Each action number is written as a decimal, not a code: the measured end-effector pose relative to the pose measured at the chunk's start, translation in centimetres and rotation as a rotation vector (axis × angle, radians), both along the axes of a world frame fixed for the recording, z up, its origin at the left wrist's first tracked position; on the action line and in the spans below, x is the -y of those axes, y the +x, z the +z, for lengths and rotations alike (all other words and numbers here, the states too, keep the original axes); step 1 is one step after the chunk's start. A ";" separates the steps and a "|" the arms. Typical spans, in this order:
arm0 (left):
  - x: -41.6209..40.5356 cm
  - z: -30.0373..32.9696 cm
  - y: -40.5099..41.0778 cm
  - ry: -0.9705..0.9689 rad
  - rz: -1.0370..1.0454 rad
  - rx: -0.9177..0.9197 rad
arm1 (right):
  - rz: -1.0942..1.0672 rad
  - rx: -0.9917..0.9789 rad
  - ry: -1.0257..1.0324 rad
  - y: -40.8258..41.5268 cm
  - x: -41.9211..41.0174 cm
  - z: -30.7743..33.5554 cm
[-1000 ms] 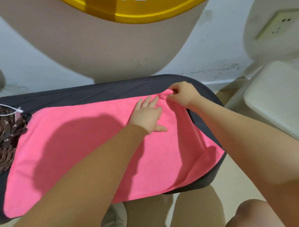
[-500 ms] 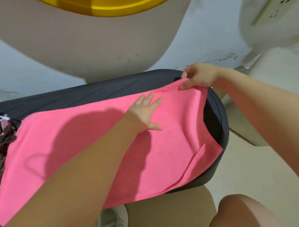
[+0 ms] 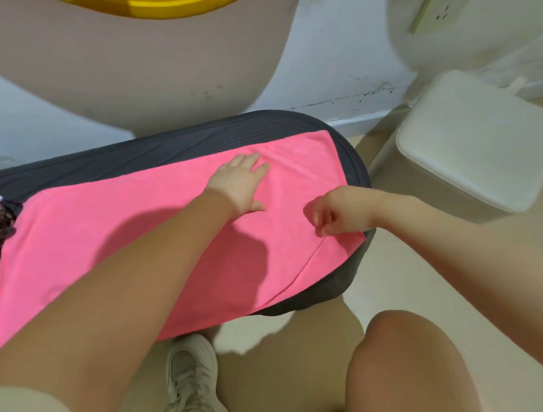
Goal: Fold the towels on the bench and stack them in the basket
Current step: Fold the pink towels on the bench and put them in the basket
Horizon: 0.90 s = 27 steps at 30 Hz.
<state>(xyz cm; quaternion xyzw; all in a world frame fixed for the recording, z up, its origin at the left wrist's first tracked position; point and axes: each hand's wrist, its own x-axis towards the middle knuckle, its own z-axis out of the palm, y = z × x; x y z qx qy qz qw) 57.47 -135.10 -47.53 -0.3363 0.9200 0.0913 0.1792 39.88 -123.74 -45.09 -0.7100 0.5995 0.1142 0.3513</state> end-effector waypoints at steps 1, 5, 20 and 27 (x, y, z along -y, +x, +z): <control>-0.9 0.2 -0.1 -0.012 -0.044 -0.026 | 0.023 -0.021 0.032 0.0 -0.8 -0.3; -4.5 0.1 -0.2 0.065 -0.220 0.017 | -0.079 0.001 -0.008 0.0 -3.3 -0.5; -6.0 2.1 4.9 0.234 -0.063 0.029 | -0.006 -0.156 0.086 3.9 -2.7 3.2; -6.1 3.1 18.8 0.149 0.427 -0.271 | 0.125 0.122 -0.244 17.8 5.9 1.9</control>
